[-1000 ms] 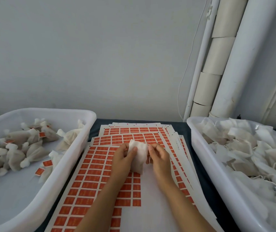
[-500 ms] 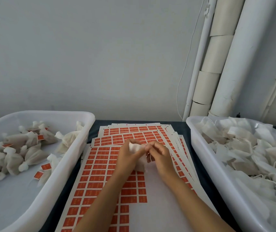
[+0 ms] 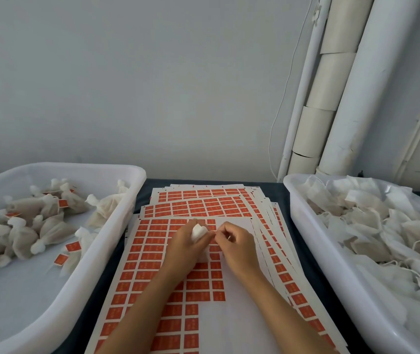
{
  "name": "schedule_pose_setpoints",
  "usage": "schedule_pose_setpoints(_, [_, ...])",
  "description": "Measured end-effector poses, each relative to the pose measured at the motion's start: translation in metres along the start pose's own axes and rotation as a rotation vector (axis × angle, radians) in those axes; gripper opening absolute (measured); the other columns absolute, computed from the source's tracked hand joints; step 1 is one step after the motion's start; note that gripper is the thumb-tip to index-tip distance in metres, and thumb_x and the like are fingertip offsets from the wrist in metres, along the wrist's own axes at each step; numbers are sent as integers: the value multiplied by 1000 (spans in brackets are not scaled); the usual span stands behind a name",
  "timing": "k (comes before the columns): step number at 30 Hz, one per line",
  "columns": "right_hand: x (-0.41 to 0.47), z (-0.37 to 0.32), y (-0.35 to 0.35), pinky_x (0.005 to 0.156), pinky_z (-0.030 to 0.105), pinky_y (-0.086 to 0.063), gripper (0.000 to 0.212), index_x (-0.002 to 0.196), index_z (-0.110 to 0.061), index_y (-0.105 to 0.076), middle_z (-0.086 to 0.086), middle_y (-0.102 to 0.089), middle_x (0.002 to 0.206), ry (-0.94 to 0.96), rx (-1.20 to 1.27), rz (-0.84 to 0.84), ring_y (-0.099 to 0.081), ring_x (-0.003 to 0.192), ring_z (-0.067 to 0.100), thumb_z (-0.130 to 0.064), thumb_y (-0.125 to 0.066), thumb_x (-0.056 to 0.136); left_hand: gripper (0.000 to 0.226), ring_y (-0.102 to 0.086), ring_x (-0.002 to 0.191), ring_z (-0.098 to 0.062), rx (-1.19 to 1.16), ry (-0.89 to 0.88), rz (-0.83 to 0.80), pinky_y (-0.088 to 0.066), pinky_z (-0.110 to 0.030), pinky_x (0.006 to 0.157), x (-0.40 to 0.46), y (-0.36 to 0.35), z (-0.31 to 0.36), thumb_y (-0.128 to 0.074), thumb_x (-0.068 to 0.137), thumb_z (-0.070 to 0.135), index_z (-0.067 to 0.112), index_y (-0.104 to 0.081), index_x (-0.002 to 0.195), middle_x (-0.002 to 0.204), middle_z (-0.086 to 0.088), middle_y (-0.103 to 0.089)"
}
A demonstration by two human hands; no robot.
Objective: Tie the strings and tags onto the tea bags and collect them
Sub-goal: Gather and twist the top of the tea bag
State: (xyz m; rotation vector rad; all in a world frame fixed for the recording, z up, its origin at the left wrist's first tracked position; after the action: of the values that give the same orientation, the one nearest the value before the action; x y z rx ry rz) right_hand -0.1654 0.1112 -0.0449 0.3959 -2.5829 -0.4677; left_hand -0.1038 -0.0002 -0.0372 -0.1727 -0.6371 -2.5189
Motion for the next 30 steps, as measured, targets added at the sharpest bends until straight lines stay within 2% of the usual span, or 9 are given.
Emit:
schedule_pose_setpoints(9, [-3,3,-2,56,4,-43,31,60,-27,-50,-15,-56,61,-12,1,16,-55,60,7,-25,-55,91,7,-63,80,-15,-126,13,52,-49,-13,61,0,1,-4,-60,89,34,28,-56,90,87,6,-62])
schedule_pose_setpoints(14, [-1,6,7,51,2,-39,34,57,-25,-49,-13,-53,56,-19,-4,73,-53,58,-4,-20,-56,90,13,-61,80,-13,-171,52,110,-48,-15,63,1,4,-7,-59,88,36,24,-60,89,83,11,-62])
schedule_pose_setpoints(21, [2,3,9,48,4,-38,35,56,-25,-47,-14,-53,55,-61,-46,155,-52,53,2,-22,-55,90,14,-62,78,-12,-183,61,179,-46,-9,53,5,6,-9,-60,88,37,24,-61,84,83,11,-62])
schedule_pose_setpoints(25, [-6,3,9,48,4,-39,36,55,-23,-47,-12,-52,52,-73,19,174,-51,54,-1,-17,-56,89,12,-63,76,-13,-178,64,146,-46,-9,52,3,7,-14,-61,88,35,23,-61,85,81,11,-63])
schedule_pose_setpoints(30, [-2,5,17,47,2,-38,38,54,-22,-46,-12,-51,48,-126,93,208,-50,51,-2,-13,-55,90,23,-60,55,-3,-90,-7,47,-43,-6,49,6,6,-11,-56,90,38,21,-58,74,61,8,-60])
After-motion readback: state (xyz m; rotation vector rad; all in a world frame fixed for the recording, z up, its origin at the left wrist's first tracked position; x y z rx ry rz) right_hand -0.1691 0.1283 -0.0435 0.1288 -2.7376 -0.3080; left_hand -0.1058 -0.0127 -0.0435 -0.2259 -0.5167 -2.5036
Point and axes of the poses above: each hand's wrist, its own x-axis towards the middle knuckle, its own y-axis out of the back of the hand, z = x × y, the point moved 2 cm from there along x, towards the middle knuckle
